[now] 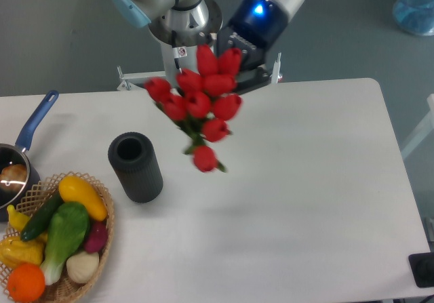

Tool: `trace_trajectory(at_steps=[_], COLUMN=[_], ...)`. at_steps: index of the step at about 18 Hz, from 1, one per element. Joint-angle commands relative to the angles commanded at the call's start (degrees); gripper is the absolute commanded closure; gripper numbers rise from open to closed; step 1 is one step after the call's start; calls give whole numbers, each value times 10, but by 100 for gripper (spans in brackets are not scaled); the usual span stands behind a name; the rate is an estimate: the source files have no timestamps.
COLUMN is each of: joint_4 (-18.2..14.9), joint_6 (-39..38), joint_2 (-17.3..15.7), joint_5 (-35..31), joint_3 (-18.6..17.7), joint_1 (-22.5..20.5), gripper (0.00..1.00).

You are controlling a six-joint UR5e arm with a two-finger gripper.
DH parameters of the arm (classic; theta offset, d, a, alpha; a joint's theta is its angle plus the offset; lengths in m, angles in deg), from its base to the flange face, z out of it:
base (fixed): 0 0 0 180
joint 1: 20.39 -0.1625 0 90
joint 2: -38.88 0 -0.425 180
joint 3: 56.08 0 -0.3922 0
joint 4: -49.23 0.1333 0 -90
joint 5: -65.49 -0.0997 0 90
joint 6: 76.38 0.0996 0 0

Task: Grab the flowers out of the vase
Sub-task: 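Lift the gripped tulips up out of the black vase, then carry the tulips away from the vase over the empty table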

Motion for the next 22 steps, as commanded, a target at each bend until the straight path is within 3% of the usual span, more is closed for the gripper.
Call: trace_trajectory(at_steps=[4,9,15,18,22], joint_4=[-2,-4,-2,3,-1], joint_6=[74,88,110,168,173], joint_2=[4,29,88,100,126], joint_5=[-54,-152,-274,-362,-433], joint_3=[-4,4,59,64,75], joint_1=[-14,-27,-12,9,20], gripper=[91,94,97,91,90])
